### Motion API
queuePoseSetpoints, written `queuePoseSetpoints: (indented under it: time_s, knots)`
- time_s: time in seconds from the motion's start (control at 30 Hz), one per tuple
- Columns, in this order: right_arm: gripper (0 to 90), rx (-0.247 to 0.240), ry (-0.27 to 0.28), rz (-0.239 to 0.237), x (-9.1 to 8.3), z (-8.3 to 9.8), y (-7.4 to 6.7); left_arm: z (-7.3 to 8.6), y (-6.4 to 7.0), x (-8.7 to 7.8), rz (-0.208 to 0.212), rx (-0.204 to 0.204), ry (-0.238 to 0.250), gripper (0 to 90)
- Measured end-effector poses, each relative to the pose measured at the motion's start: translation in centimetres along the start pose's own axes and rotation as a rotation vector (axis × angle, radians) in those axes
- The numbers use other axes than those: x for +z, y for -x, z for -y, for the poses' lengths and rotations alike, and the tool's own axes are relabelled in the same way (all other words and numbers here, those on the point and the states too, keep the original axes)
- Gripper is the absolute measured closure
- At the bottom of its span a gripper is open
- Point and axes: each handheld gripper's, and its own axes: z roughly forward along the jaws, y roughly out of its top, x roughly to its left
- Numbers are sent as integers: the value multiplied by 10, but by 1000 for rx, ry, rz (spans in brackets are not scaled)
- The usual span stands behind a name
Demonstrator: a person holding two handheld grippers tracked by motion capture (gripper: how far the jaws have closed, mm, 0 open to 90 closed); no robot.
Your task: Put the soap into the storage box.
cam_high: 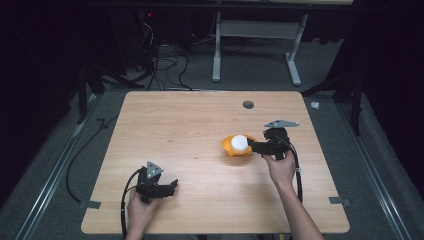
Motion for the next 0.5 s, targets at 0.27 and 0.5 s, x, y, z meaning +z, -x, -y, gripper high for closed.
queuePoseSetpoints:
  time_s: [0.27, 0.5]
  knots:
    - [281, 10, 17, 0, -9, 5, 4, 0, 0, 0, 0, 0, 0, 154]
    - [281, 21, 36, -2, -18, 11, 7, 0, 0, 0, 0, 0, 0, 154]
